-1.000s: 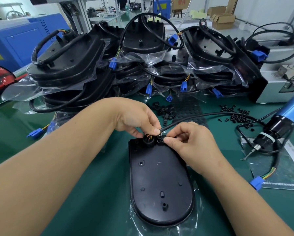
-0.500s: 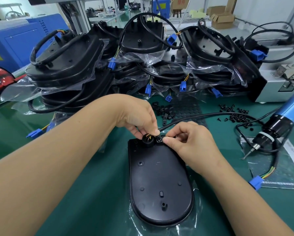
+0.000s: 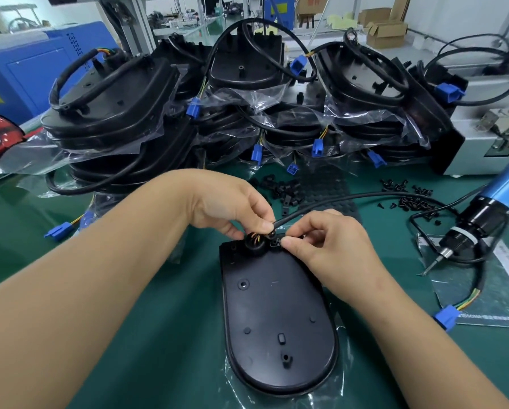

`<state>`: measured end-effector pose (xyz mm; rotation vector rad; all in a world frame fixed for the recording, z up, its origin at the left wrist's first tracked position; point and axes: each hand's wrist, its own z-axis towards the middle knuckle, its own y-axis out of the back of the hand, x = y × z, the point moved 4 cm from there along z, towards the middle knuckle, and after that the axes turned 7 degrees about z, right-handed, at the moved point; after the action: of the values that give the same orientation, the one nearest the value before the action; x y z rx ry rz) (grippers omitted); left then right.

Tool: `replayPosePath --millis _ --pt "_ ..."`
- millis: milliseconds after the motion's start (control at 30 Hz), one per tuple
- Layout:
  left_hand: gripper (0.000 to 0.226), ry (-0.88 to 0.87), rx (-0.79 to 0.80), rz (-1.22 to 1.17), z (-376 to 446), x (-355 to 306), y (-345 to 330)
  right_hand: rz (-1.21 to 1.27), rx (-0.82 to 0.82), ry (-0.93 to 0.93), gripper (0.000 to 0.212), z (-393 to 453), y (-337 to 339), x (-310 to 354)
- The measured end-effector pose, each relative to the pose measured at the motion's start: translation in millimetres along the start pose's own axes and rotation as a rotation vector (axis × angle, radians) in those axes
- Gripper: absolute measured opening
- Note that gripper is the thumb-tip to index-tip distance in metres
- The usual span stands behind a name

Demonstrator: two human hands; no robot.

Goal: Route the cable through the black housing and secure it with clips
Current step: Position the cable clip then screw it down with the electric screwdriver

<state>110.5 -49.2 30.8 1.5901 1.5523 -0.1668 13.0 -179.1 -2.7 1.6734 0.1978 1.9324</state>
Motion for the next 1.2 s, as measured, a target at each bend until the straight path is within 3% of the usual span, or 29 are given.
replayPosePath --millis 367,500,767,833,900,967,1033,1133,1200 --pt "0.012 0.083 0.048 0.256 7.0 -22.8 4.2 -0.009 -0.010 0.004 0.015 -0.3 -0.3 -0.8" --pt "0.011 0.103 -0.002 0.323 8.1 -28.4 5.0 -0.019 -0.010 0.004 0.016 0.4 0.0 -1.4" --pt "0.005 0.072 -0.198 0.202 -3.0 -13.5 2.7 0.010 0.009 0.009 0.009 -1.9 4.0 2.2" --pt "0.005 0.052 -0.245 0.157 -7.4 -5.7 -0.6 0.075 -0.159 0.054 0.002 -2.4 31.0 7.0" --pt "0.006 0.022 -0.317 0.089 -11.5 2.8 -3.8 0.079 -0.526 0.116 0.005 -1.6 88.4 -3.3" --pt "0.004 -0.022 -0.394 -0.043 -13.6 10.4 -9.2 0.064 -0.852 0.018 0.017 -2.9 143.2 -24.7" --pt "0.003 -0.048 -0.455 -0.160 -12.6 15.8 -15.0 0.068 -1.035 -0.121 0.037 -4.8 175.1 -48.0" --pt "0.001 -0.071 -0.509 -0.274 -12.2 18.1 -22.2 0.197 -1.073 -0.358 0.068 -3.5 195.0 -83.5" --pt "0.006 -0.098 -0.534 -0.307 -13.3 17.9 -24.6 0.451 -0.939 -0.521 0.079 -0.1 197.8 -105.3"
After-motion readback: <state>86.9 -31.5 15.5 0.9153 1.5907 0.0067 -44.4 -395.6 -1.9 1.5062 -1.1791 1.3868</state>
